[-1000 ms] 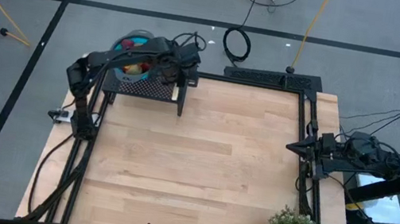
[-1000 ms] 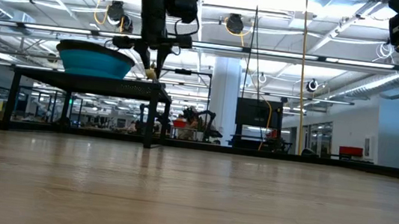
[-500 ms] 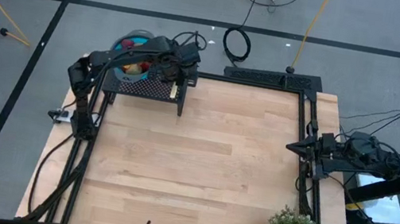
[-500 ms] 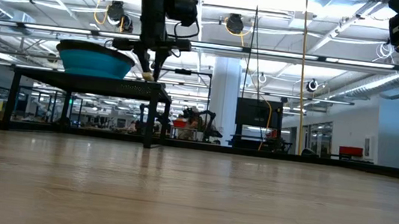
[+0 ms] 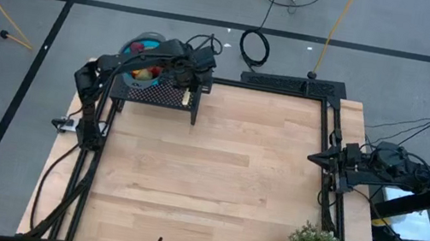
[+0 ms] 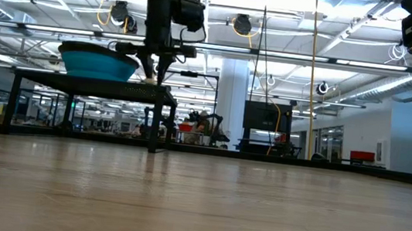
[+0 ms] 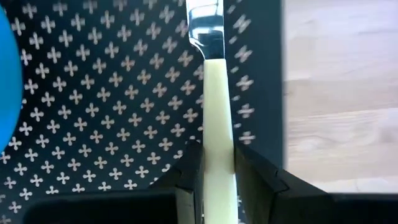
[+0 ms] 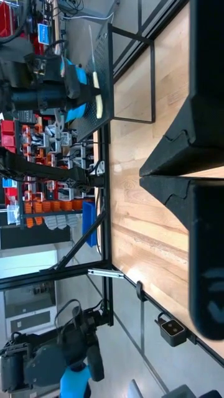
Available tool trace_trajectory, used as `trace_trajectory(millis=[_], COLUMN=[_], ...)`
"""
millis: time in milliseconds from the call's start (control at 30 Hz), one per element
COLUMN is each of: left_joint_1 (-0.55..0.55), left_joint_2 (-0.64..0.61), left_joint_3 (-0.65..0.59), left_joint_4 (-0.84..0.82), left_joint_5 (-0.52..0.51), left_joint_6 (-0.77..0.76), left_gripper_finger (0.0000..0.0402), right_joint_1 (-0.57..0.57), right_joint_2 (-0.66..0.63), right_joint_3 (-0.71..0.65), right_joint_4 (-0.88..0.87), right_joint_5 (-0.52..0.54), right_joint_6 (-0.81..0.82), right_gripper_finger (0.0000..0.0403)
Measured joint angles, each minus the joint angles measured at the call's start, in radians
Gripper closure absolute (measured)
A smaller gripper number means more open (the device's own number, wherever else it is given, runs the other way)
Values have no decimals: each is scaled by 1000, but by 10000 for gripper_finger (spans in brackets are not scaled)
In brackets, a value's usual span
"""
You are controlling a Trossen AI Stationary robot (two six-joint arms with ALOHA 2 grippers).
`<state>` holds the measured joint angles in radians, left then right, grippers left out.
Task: Pick & Place Fruit
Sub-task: Put the yellow table knife on the shelf
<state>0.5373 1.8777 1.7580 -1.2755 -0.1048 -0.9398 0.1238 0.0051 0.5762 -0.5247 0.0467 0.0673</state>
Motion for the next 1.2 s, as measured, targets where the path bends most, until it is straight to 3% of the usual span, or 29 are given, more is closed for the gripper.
trace_trajectory(millis=[900, 1200], left_joint_1=[-1, 2], left_joint_2=[25, 25], left_joint_3=[0, 0], left_joint_4=[-4, -4], left_joint_5=[18, 18], left_joint_6=[-10, -7], left_gripper_finger=[329, 265], right_joint_1=[0, 0], right_joint_2=[0, 0], right_joint_3=[0, 0], right_joint_4=[-4, -4], right_joint_5=[-4, -4], right_joint_6=[26, 26], right_gripper_finger=[403, 403])
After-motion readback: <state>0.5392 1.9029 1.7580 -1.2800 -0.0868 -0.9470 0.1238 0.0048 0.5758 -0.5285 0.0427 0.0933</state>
